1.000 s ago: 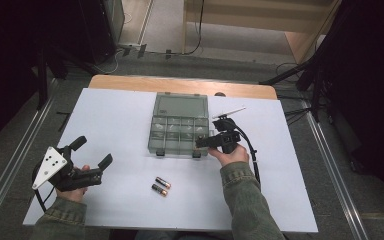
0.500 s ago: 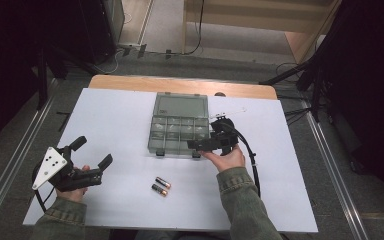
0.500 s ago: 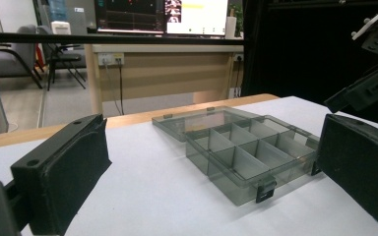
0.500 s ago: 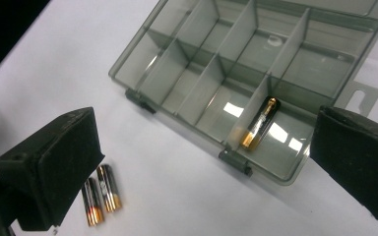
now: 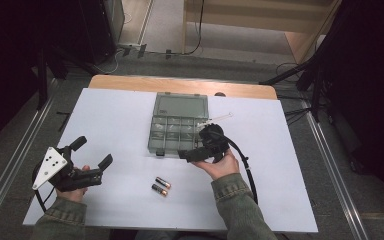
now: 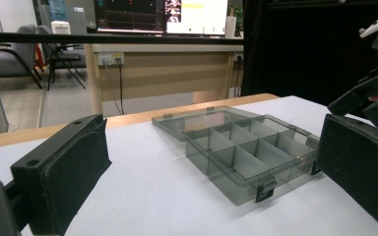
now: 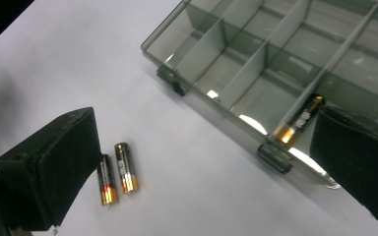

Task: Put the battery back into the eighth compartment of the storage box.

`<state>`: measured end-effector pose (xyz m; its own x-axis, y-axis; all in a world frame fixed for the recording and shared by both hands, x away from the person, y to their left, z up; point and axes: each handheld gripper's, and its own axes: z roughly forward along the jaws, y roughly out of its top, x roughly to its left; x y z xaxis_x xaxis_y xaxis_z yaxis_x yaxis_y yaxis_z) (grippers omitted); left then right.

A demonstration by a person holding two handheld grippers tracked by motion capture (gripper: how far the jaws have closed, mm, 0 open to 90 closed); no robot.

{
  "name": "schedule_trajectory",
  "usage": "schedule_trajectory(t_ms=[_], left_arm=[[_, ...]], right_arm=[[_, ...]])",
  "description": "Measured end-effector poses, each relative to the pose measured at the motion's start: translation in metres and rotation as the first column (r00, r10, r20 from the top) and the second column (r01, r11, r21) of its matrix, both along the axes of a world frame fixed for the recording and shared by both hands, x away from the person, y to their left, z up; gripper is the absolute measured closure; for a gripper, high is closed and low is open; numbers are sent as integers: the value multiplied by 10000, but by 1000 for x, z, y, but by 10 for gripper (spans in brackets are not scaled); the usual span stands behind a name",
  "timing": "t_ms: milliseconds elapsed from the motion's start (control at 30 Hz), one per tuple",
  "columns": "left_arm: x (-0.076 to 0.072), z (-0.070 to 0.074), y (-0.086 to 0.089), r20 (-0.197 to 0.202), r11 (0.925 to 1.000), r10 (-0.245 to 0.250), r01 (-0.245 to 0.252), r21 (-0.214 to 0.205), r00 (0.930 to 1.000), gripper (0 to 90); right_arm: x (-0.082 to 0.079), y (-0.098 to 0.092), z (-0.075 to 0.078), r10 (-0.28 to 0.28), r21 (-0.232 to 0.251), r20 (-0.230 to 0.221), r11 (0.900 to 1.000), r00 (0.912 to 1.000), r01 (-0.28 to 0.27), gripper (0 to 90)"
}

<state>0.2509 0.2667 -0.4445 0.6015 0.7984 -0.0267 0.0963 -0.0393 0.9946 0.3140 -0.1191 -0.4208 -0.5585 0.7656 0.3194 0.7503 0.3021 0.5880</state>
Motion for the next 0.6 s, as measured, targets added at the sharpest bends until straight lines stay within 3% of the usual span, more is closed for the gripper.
schedule_trajectory(t_ms=[267,600], left_arm=[[0,0,0,1,10000,13,-13,-16,10000,0],[0,0,0,42,10000,29,-29,-12,10000,0]], right_arm=[[-5,20,-9,739,-480,-259,9960,9969,-751,0],[-9,35,-18,1164,-921,-416,9885,9923,-1198,0]])
